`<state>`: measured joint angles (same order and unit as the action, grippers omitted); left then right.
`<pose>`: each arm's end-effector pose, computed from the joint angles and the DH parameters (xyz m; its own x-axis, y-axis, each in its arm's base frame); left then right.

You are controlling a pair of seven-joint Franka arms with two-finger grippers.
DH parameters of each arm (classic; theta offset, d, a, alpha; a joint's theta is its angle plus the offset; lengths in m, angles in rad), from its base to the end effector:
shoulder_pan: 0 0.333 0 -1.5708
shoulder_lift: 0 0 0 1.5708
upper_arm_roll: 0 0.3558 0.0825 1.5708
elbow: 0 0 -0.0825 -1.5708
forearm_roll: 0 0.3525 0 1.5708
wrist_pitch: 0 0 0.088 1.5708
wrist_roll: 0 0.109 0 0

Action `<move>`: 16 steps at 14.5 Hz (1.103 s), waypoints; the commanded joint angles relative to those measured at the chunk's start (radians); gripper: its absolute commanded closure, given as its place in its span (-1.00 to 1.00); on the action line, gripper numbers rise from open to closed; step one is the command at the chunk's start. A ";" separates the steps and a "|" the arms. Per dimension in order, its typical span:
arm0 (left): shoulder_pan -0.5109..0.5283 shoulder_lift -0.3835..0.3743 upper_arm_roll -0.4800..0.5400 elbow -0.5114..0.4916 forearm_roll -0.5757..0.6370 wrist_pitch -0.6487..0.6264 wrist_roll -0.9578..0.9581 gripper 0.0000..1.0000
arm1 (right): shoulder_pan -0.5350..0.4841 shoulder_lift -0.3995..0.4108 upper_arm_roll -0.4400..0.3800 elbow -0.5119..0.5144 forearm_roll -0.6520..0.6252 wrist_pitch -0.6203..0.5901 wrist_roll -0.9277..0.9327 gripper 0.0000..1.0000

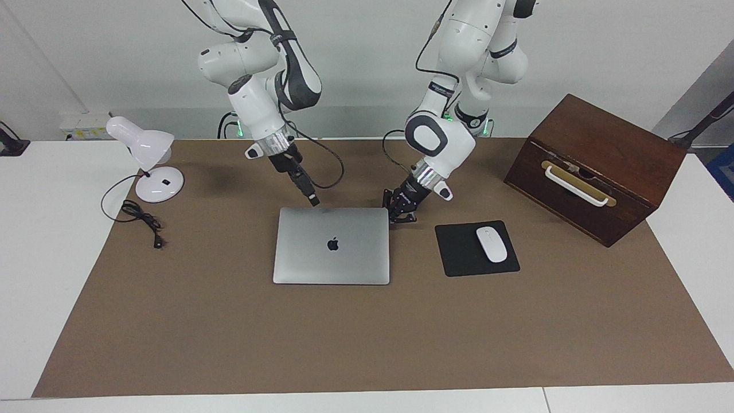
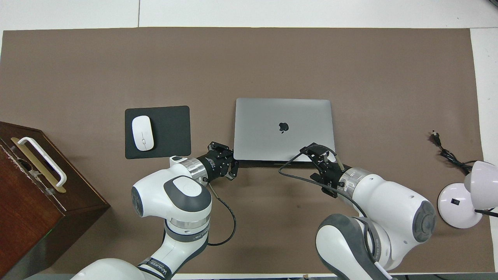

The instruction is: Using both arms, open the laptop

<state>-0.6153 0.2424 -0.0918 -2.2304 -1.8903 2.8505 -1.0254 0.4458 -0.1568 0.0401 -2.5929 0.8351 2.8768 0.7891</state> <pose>0.4257 -0.2961 0.3205 -0.3863 0.5743 -0.7218 0.8648 0.4976 -0.0670 0.3990 0.1637 0.4096 0.5166 -0.8372 -0.1795 -0.7827 -0.3768 -0.4954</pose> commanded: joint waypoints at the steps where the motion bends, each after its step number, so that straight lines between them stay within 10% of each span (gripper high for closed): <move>1: -0.043 0.035 0.012 0.020 -0.032 0.027 0.025 1.00 | 0.022 0.002 -0.012 -0.006 0.033 0.024 -0.010 -1.00; 16: -0.032 0.041 0.012 0.017 -0.047 0.027 0.025 1.00 | 0.067 0.082 -0.094 0.031 0.033 0.067 -0.063 -1.00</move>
<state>-0.6276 0.2437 -0.0896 -2.2283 -1.9070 2.8550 -1.0241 0.5029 -0.0944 -0.0464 -2.5851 0.8372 2.9245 0.7662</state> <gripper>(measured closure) 0.991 0.000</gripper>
